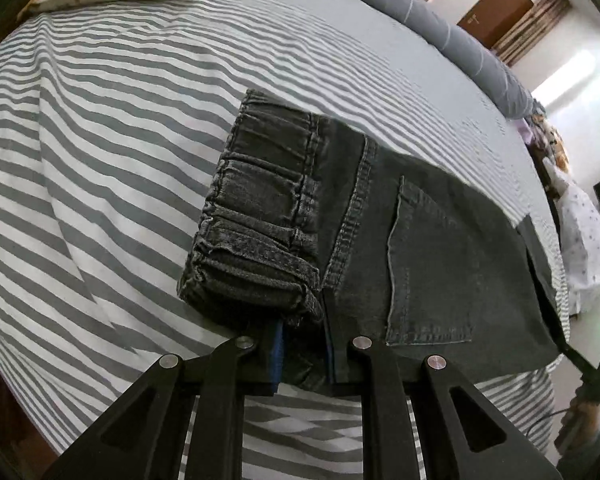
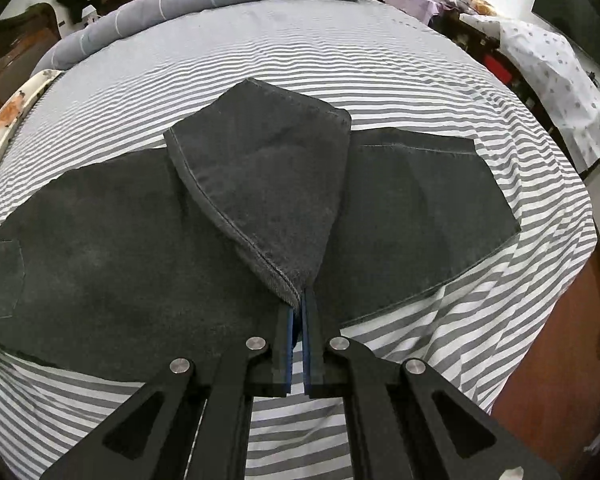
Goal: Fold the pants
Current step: 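Open the left tool and release the folded waistband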
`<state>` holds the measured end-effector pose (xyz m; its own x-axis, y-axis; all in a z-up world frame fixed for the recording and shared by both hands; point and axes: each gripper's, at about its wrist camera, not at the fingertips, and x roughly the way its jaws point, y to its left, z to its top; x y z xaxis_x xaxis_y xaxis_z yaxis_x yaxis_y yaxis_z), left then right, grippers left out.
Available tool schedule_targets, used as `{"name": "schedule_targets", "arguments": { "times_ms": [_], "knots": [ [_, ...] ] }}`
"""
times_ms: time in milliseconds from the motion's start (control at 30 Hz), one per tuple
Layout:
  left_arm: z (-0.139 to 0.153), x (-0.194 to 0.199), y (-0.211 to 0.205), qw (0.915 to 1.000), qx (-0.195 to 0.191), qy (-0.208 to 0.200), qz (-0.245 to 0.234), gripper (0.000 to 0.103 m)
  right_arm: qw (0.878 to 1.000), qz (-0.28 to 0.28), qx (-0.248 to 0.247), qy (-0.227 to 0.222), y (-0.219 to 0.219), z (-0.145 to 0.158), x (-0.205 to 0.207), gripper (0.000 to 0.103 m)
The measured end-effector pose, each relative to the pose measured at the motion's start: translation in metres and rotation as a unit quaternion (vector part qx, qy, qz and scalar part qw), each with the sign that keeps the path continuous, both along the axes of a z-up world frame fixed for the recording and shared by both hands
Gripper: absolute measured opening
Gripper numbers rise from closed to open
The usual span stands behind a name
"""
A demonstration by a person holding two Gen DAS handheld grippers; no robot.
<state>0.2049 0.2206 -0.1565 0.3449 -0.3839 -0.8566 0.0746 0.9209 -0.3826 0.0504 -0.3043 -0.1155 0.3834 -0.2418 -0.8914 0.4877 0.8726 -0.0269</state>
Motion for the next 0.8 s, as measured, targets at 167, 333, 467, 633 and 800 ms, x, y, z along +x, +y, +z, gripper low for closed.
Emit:
{"name": "schedule_targets", "arguments": {
  "times_ms": [167, 333, 467, 633, 800],
  "knots": [
    [0.005, -0.012, -0.009, 0.9992, 0.021, -0.006, -0.032, 0.016, 1.000, -0.010, 0.001, 0.001, -0.005, -0.001, -0.002, 0.002],
    [-0.001, -0.013, -0.012, 0.9991, 0.035, 0.005, -0.023, 0.017, 0.998, -0.019, 0.036, 0.036, -0.010, -0.037, 0.003, 0.002],
    [0.001, -0.014, -0.019, 0.9979, 0.057, 0.008, -0.030, 0.017, 0.998, -0.013, 0.043, 0.043, -0.013, -0.049, 0.008, 0.003],
    [0.006, -0.015, -0.021, 0.9973, 0.065, 0.030, -0.017, 0.021, 0.997, -0.012, 0.072, 0.040, -0.023, -0.054, 0.011, 0.014],
    [0.020, -0.035, -0.019, 0.9944, 0.099, 0.031, -0.020, 0.030, 0.997, -0.007, 0.074, 0.026, -0.034, -0.042, 0.004, 0.034]
  ]
}}
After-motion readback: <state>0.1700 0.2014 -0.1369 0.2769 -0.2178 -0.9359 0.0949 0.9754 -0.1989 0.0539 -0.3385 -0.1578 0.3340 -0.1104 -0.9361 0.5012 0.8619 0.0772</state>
